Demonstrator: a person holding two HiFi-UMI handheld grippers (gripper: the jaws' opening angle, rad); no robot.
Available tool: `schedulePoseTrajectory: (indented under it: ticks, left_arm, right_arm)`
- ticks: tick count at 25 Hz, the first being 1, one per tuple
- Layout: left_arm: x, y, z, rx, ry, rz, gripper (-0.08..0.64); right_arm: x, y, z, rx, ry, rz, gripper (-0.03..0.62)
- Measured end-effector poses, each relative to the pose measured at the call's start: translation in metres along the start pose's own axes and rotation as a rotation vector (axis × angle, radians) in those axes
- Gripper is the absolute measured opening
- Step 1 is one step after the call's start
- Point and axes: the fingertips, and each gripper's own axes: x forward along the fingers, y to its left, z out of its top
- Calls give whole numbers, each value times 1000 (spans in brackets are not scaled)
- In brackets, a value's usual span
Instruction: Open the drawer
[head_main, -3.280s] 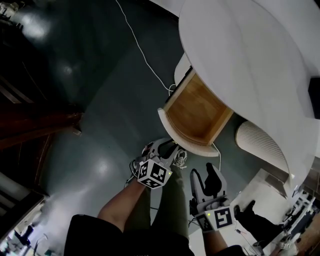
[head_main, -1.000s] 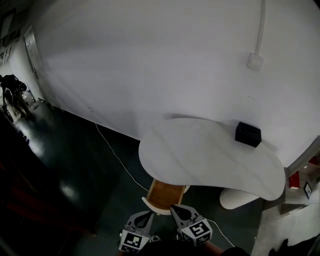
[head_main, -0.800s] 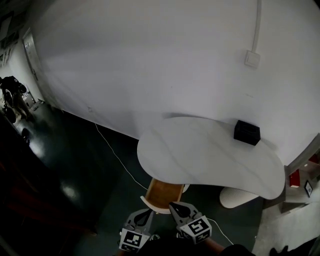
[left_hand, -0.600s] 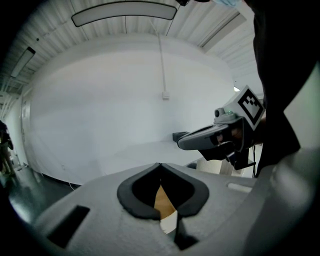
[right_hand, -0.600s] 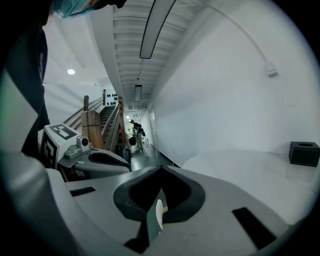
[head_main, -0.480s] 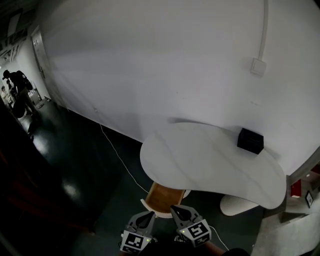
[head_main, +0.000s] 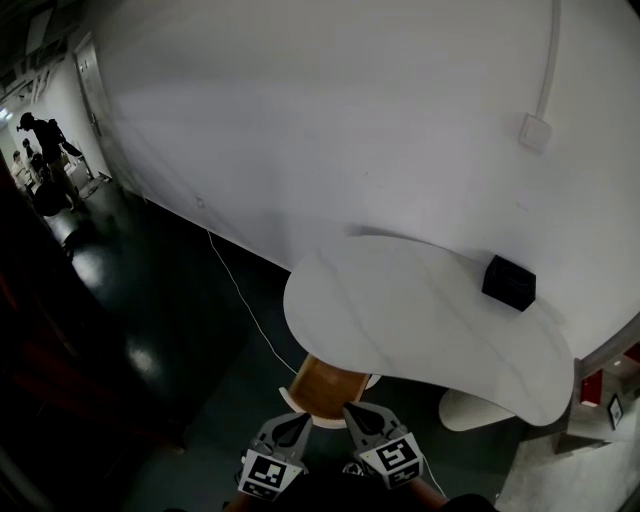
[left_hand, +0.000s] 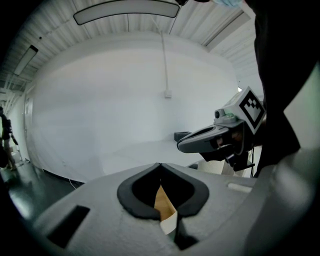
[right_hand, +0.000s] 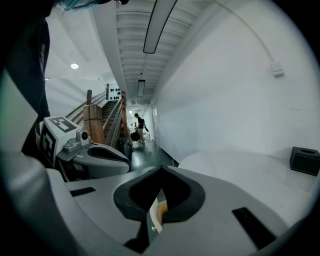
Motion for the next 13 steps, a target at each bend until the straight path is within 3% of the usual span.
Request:
schedulePoseTrajectory:
  ticks: [13]
  left_arm:
    - [2, -3, -4, -12, -6, 4, 18]
  right_arm:
    - [0, -1, -7, 6, 15, 11, 3]
